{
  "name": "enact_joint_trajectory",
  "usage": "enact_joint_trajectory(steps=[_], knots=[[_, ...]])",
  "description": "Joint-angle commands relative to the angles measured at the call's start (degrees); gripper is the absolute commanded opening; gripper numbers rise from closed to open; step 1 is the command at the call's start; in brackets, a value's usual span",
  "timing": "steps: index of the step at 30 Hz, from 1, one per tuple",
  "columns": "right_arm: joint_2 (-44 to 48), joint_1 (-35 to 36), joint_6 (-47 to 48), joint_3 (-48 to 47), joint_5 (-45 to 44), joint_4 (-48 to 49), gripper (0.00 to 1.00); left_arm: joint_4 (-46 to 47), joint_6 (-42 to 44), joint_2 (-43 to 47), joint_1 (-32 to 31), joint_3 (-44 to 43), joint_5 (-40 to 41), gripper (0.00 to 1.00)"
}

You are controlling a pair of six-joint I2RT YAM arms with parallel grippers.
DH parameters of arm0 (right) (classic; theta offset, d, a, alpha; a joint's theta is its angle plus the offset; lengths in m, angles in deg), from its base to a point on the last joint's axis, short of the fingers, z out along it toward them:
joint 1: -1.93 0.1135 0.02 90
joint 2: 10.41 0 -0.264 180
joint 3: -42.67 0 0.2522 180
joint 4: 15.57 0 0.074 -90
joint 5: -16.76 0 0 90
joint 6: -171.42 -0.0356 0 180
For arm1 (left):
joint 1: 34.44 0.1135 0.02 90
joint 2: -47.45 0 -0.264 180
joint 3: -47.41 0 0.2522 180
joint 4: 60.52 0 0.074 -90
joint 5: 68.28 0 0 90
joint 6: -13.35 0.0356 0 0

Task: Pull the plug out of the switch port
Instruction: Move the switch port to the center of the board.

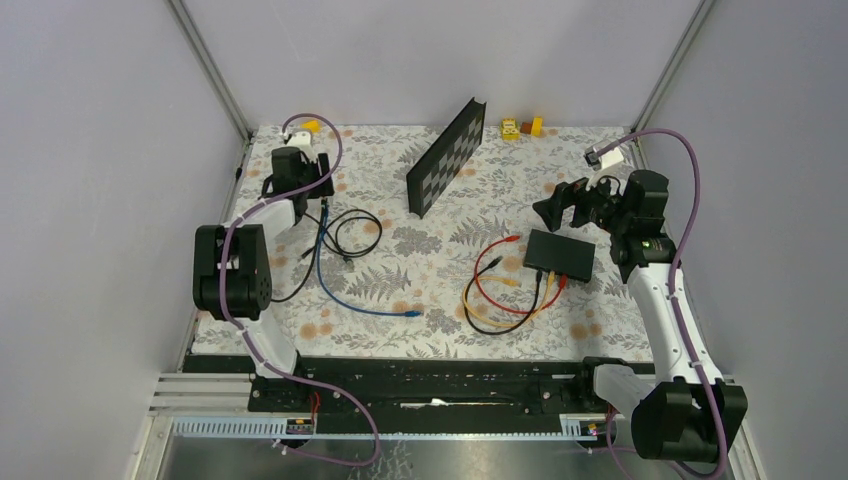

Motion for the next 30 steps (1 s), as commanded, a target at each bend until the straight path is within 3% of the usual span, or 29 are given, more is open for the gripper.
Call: enact_joint_trajectory(steps=[1,9,16,30], knots=[[-0.1,0.4,0.8,-0.1,2.0,0.7,1.00,-0.4,-0.5,-2.2,-0.3,-4.6,1.2,0.67],[0.3,0.4,0.9,0.1,2.1,0.8,1.00,-1.4,-0.6,-5.4,-0.3,-7.6,1.3,0.57],[0.1,0.4,1.2,0.3,2.0,0.8,1.00,-1.4,-2.2,-6.6,-0.3,-7.8,-1.1,0.55],[0.4,0.4,1.9,0.6,2.6,0.7,1.00,0.5,-3.1,-3.5,-0.3,-3.4,-5.5,0.22]])
